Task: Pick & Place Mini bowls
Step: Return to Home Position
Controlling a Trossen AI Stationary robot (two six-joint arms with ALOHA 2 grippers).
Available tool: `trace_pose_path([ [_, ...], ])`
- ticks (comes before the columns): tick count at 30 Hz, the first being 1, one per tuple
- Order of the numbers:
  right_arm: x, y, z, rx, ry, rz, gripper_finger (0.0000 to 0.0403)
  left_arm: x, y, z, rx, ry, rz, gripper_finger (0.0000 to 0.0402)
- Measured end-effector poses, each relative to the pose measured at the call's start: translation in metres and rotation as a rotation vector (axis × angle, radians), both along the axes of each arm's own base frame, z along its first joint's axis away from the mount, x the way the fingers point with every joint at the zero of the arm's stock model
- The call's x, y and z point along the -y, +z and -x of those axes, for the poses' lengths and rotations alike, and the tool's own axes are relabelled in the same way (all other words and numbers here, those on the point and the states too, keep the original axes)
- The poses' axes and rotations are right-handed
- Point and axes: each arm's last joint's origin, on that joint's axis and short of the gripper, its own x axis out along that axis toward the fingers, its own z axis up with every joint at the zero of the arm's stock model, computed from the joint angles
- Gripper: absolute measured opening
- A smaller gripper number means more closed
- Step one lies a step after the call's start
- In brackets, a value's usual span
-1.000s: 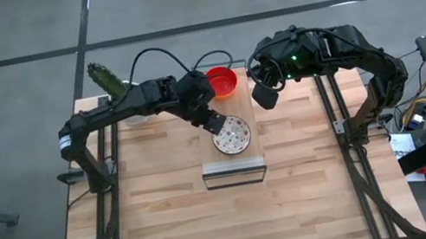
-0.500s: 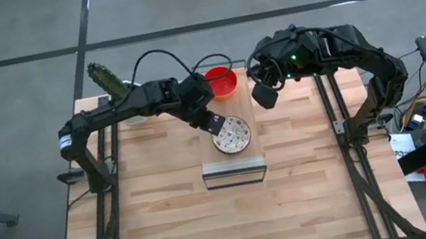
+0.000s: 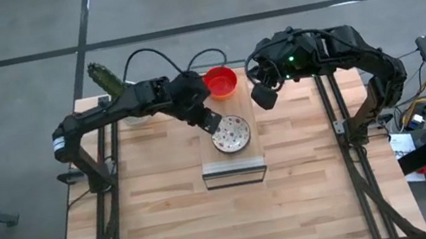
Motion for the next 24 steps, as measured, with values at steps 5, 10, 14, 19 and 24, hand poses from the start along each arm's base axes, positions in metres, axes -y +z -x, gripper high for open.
trace_pose_path([
  [5, 0.000, -0.017, -0.007, -0.056, -0.019, -0.056, 0.0008, 0.009, 0.008, 0.014, 0.019, -0.023, -0.010, 0.0000],
  [10, -0.004, -0.034, -0.020, -0.055, 0.110, -0.108, 0.0008, 0.015, 0.011, 0.026, 0.062, -0.052, -0.077, 0.0000],
  [14, -0.007, -0.050, -0.034, 0.064, 0.251, -0.152, 0.0008, 0.021, 0.018, 0.043, 0.181, -0.058, -0.098, 0.0000],
  [19, -0.011, -0.053, -0.021, 0.301, 0.377, -0.081, 0.0008, 0.031, 0.017, 0.069, 0.420, -0.084, -0.158, 0.0000],
  [24, -0.012, -0.061, 0.018, 0.492, 0.351, -0.035, 0.0008, 0.039, 0.000, 0.113, 0.626, -0.081, -0.184, 0.0000],
])
